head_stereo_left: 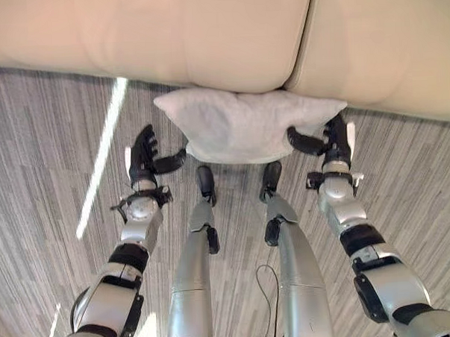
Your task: Pick up all the scattered cushions and arrange them neatly on the sofa.
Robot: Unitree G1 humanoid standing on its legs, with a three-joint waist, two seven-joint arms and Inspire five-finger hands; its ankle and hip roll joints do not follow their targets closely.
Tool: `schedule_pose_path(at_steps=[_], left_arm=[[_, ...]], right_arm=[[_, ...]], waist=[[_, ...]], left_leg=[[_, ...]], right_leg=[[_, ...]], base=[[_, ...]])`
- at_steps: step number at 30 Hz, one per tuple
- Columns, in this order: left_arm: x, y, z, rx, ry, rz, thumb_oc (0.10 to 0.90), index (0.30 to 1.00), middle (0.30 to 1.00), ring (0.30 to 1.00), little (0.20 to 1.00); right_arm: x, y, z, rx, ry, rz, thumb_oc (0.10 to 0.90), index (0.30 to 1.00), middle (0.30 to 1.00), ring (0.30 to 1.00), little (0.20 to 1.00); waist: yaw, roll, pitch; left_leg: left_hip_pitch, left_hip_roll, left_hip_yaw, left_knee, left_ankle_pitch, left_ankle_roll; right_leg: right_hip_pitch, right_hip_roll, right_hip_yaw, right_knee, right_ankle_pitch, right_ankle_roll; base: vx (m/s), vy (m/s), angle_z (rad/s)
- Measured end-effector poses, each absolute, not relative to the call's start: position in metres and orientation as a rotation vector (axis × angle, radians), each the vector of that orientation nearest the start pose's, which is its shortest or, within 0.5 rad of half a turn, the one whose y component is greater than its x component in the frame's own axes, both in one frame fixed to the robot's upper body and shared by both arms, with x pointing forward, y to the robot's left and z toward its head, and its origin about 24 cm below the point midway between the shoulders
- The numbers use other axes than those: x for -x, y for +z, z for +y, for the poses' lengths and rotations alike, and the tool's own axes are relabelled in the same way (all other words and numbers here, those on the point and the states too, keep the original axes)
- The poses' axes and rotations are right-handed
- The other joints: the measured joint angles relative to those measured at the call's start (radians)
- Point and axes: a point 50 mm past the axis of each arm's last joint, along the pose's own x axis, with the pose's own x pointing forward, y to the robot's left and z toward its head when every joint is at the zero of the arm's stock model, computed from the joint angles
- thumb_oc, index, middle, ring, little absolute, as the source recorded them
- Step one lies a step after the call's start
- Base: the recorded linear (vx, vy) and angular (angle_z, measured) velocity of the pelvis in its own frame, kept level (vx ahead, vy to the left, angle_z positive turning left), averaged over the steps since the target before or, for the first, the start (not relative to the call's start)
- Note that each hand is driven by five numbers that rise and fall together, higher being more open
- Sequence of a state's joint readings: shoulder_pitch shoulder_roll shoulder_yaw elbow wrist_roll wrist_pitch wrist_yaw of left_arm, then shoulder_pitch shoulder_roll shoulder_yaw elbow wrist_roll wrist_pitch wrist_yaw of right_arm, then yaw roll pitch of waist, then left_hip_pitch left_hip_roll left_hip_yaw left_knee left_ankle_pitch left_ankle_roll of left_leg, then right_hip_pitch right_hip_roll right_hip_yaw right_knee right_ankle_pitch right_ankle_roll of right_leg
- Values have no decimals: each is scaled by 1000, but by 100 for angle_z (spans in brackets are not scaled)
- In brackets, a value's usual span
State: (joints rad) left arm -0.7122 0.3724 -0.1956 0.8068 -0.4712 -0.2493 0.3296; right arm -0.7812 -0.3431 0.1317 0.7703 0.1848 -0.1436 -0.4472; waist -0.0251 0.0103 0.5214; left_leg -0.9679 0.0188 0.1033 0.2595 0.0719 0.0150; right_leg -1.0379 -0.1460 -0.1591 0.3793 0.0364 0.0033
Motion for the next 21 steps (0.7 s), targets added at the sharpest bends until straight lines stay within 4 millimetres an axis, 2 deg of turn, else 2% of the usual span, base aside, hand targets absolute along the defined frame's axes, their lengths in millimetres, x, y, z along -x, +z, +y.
schedule_pose_path(at_steps=[6, 8, 14, 15, 16, 21], left_arm=[[-381, 128, 202, -10, 273, -187, 800, 900, 900, 900, 900], [-387, 142, 195, -15, 257, -221, 800, 900, 900, 900, 900], [-392, 156, 186, 6, 244, -250, 800, 900, 900, 900, 900], [-393, 157, 186, 17, 245, -250, 800, 900, 900, 900, 900], [-393, 158, 181, 40, 238, -249, 406, 309, 309, 309, 309], [-392, 162, 174, 123, 246, -258, 400, 300, 300, 300, 300]], right_arm=[[-388, 148, -191, 171, -354, -221, 800, 900, 900, 900, 900], [-390, 154, -186, 149, -338, -232, 800, 900, 900, 900, 900], [-392, 158, -173, 77, -299, -235, 800, 900, 900, 900, 900], [-392, 160, -172, 62, -295, -239, 613, 620, 620, 620, 620], [-391, 162, -167, 33, -279, -246, 400, 300, 300, 300, 300], [-390, 167, -160, 23, -243, -269, 400, 300, 300, 300, 300]], waist=[[-21, -2, -1], [-28, -2, -1], [-45, -2, -2], [-45, -2, -2], [-45, -2, -2], [-46, -2, -2]], left_leg=[[-11, 1, -3, -42, 23, -7], [-19, 3, -4, -44, 24, -9], [-22, 1, -5, -59, 34, -14], [-25, 2, -5, -62, 37, -15], [-27, 2, -5, -68, 43, -16], [-35, 4, -6, -77, 54, -19]], right_leg=[[-29, 3, -4, 0, 1, -2], [-39, 5, -5, 1, 1, -2], [-47, 4, -6, 0, 1, -2], [-52, 4, -7, 0, 1, -2], [-57, 5, -8, 0, 2, -3], [-69, 5, -13, 0, 5, -7]], base=[[-2, -1, 1], [0, 0, 0], [10, -34, 1], [12, -46, 1], [14, -36, 1], [19, -26, 1]])
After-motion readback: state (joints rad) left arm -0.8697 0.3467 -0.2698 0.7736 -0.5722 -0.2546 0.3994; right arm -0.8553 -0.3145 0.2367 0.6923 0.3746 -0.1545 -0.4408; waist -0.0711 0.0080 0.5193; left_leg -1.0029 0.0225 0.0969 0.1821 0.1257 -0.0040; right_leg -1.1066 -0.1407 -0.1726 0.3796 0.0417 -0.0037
